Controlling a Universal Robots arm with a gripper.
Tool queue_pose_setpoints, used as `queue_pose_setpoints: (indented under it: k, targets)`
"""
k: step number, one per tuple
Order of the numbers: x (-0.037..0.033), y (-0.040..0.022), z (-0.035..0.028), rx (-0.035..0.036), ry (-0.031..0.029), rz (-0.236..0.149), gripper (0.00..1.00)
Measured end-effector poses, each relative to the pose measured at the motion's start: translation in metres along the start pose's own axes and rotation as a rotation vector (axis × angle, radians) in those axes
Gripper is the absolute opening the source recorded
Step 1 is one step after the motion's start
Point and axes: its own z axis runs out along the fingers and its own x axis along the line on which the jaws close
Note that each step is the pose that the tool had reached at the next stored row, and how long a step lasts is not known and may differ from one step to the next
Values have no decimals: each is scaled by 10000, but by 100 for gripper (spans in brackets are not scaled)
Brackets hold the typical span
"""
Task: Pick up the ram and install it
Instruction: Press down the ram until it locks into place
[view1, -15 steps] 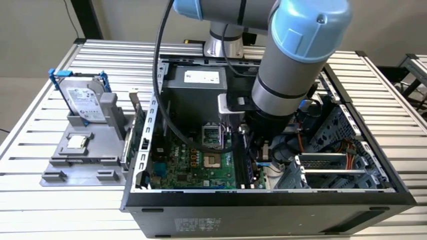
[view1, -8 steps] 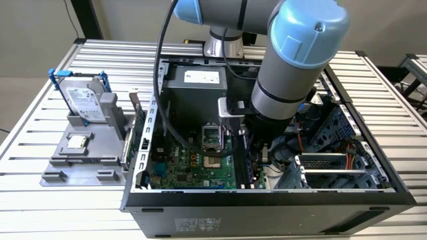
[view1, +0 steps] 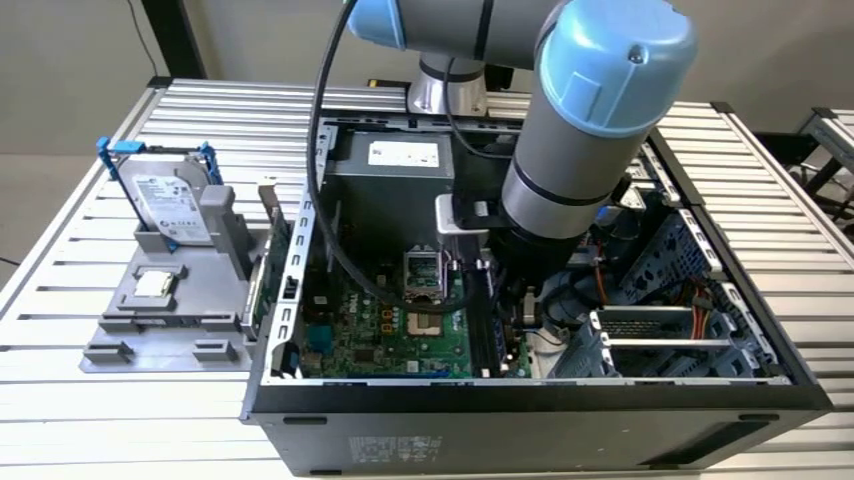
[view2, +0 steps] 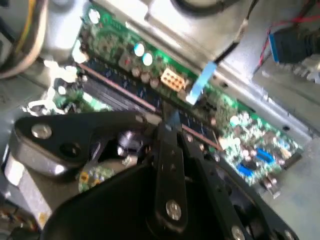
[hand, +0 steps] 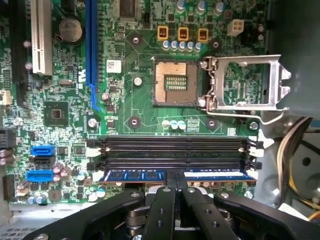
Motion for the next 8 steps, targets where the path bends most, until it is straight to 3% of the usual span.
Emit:
queue_pose_setpoints:
  k: [8]
  targets:
    - [-27,-1,-367,-1,7,0,0]
